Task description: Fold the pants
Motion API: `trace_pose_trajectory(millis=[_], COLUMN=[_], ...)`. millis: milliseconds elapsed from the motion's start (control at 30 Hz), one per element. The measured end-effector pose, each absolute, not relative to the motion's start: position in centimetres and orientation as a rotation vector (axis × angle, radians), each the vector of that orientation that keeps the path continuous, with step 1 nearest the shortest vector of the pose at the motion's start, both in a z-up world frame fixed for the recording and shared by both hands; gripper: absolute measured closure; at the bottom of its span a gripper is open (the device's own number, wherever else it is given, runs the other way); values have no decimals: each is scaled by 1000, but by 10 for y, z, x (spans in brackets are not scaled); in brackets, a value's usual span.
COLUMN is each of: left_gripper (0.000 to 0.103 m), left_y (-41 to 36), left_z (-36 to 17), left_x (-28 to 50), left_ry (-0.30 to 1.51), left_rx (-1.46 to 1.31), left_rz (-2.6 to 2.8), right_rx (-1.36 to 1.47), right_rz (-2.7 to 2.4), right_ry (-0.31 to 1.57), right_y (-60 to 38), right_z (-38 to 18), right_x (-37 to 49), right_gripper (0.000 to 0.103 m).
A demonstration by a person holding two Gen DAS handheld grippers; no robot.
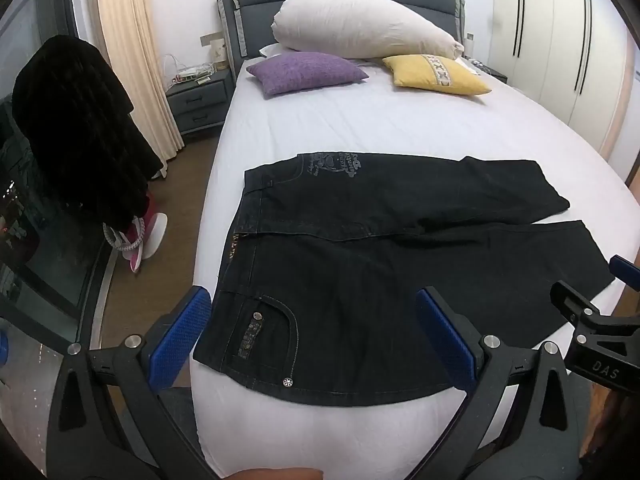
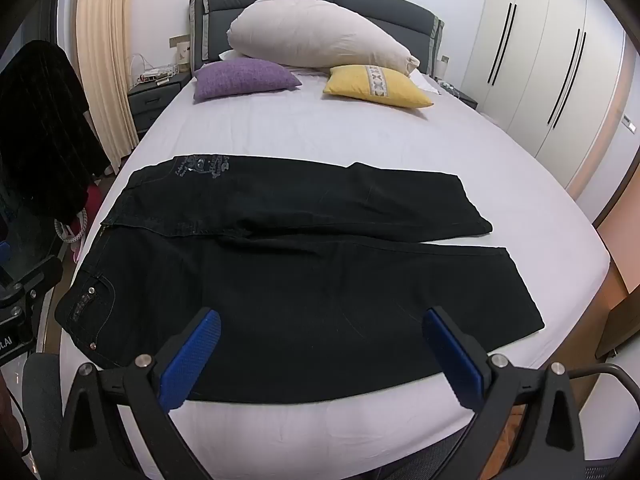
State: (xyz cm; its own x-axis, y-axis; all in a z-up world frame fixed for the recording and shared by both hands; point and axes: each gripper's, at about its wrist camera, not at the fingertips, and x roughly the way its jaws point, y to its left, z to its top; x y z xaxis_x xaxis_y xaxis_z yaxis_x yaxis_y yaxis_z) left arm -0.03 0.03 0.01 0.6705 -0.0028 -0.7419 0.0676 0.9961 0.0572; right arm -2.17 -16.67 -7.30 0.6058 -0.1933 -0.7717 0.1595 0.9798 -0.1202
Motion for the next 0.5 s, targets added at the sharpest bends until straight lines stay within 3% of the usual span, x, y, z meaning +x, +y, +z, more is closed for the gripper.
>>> trace_pose_trajectory(millis=[500], left_gripper=[0], left_y=[1], left_z=[-2], left_x=[-1], left_ry=[834], left_rx=[88], left_rz=[-37], right_rx=[-42], right_rz=[-204], right_ry=[904], right_y=[-166], right_z=[-75], right_x=[-22], right_gripper=[0])
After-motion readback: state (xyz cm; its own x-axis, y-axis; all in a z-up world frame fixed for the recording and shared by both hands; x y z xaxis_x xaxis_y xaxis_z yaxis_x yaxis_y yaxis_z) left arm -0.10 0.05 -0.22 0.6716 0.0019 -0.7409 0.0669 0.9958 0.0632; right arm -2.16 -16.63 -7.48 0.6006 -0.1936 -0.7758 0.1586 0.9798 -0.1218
